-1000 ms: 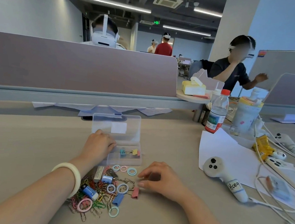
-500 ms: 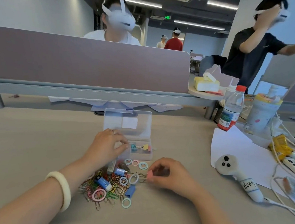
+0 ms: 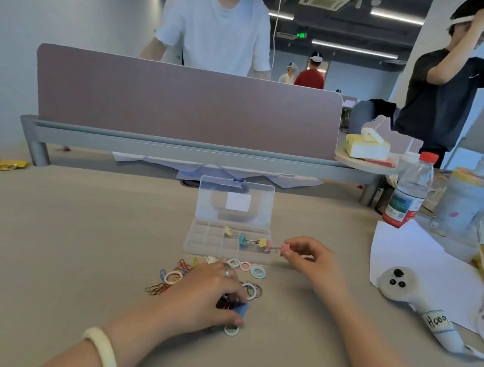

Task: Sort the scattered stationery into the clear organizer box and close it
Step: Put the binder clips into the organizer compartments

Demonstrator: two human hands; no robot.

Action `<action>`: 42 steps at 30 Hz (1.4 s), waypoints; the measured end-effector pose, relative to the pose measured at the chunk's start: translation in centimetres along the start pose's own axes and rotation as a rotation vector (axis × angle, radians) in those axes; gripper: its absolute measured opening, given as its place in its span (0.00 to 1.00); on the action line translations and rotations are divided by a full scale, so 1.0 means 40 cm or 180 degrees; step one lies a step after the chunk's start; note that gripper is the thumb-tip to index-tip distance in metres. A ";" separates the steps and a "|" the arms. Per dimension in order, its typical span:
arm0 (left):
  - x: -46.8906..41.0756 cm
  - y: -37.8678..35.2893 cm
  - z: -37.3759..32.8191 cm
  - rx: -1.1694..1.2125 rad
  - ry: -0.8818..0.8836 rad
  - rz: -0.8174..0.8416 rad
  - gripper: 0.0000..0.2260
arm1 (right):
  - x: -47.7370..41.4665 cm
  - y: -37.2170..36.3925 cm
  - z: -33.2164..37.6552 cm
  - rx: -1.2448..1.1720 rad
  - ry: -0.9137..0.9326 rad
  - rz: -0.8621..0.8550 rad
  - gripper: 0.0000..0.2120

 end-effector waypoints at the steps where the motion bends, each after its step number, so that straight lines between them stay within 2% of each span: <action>1: -0.001 0.001 -0.004 -0.0034 0.0020 -0.0046 0.14 | -0.022 -0.009 0.001 0.0017 0.0043 -0.0049 0.03; 5: -0.003 -0.007 -0.011 -0.0208 0.0035 0.0000 0.17 | -0.113 -0.055 -0.003 0.0197 0.0211 -0.0123 0.04; 10: -0.013 -0.010 -0.004 0.0027 0.0084 0.0097 0.18 | -0.187 -0.097 -0.016 0.0701 0.0521 -0.0089 0.06; 13: -0.010 0.003 -0.002 0.0740 0.0279 -0.0305 0.14 | -0.195 -0.107 -0.032 0.1019 0.0806 -0.0141 0.04; 16: -0.001 0.016 0.006 0.1324 0.0545 -0.0861 0.13 | -0.196 -0.113 -0.047 0.1102 0.0787 -0.0033 0.04; 22: 0.009 0.048 0.035 0.1844 0.1014 -0.1371 0.14 | -0.208 -0.114 -0.060 0.1206 0.0638 -0.0014 0.04; 26: 0.011 0.082 0.056 0.1828 0.1102 -0.1585 0.17 | -0.207 -0.114 -0.053 0.1216 0.0663 -0.0037 0.03; 31: -0.017 0.115 0.081 0.1846 0.1093 -0.1809 0.06 | -0.210 -0.116 -0.054 0.1348 0.0660 -0.0104 0.03; 33: -0.043 0.127 0.098 0.1807 0.1069 -0.1848 0.06 | -0.212 -0.114 -0.056 0.1352 0.0622 -0.0162 0.03; 42: -0.196 0.126 0.192 0.1039 0.1061 -0.1715 0.05 | -0.211 -0.115 -0.066 0.1557 0.0479 -0.0188 0.14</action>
Point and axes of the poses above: each hand's wrist, its own x-axis away from the middle knuckle, its own y-axis out of the back of the hand, z = x × y, the point moved 3 cm from there along -x, towards the middle knuckle, and after that the axes turned 9 degrees about -y, right-handed, at the moved point
